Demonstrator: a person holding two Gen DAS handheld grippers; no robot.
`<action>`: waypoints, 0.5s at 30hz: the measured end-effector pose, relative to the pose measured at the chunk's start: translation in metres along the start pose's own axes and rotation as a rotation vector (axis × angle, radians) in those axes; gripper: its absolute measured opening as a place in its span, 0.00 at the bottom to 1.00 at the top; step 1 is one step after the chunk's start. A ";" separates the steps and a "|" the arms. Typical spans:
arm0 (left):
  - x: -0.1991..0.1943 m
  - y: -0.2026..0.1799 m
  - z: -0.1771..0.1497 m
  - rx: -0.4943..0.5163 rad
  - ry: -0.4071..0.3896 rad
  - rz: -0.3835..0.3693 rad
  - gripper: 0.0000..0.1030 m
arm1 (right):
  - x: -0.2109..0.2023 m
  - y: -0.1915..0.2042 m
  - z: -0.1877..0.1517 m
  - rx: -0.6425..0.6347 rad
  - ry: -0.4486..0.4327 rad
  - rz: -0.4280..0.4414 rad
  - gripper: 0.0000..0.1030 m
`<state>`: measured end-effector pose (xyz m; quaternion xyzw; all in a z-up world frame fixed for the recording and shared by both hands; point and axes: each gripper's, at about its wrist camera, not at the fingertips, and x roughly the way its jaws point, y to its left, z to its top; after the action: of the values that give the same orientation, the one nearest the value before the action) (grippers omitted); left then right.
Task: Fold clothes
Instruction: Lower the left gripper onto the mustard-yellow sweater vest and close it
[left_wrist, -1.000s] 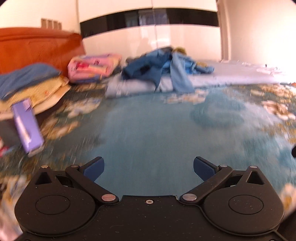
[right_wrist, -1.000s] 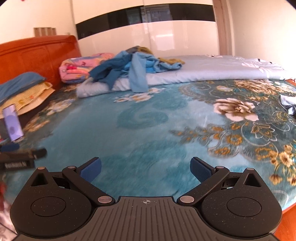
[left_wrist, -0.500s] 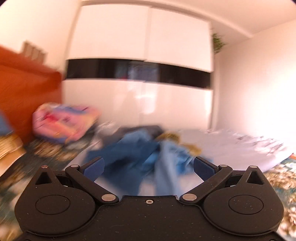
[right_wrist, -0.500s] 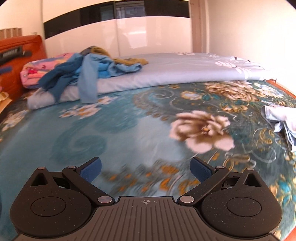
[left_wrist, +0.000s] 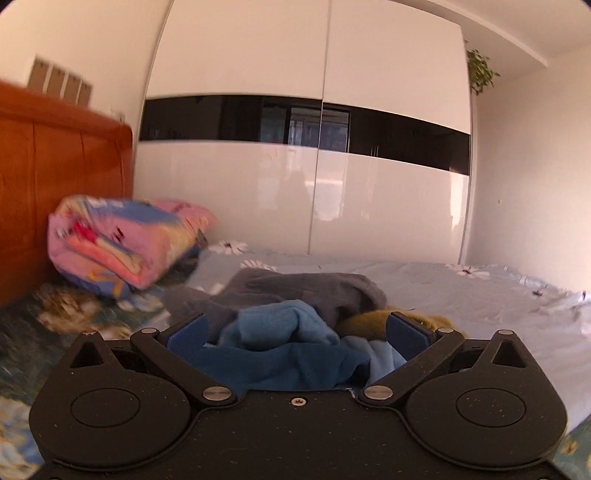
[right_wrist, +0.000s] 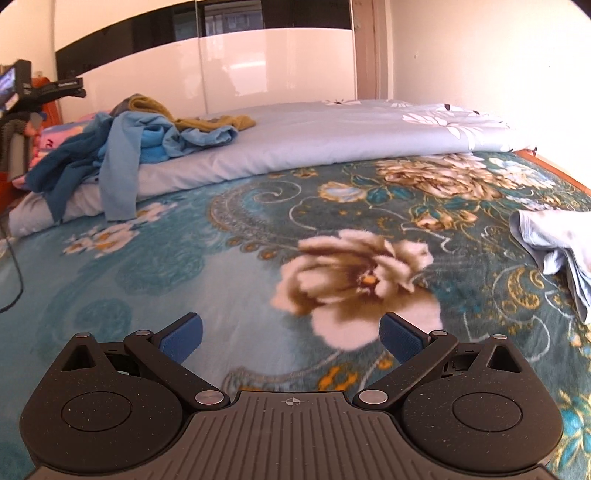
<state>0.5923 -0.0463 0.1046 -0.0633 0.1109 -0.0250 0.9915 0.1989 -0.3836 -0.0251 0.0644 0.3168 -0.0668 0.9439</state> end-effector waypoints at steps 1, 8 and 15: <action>0.009 0.001 0.001 -0.026 0.009 -0.013 0.98 | 0.002 0.000 0.001 -0.001 -0.003 0.005 1.00; 0.047 -0.065 0.000 0.090 0.045 -0.111 0.98 | 0.023 0.004 0.004 0.001 0.014 0.069 1.00; 0.089 -0.107 -0.030 0.233 0.090 -0.060 0.82 | 0.031 0.002 0.002 0.026 0.005 0.113 1.00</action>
<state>0.6681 -0.1611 0.0704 0.0502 0.1497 -0.0702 0.9850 0.2254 -0.3846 -0.0424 0.0947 0.3142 -0.0174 0.9444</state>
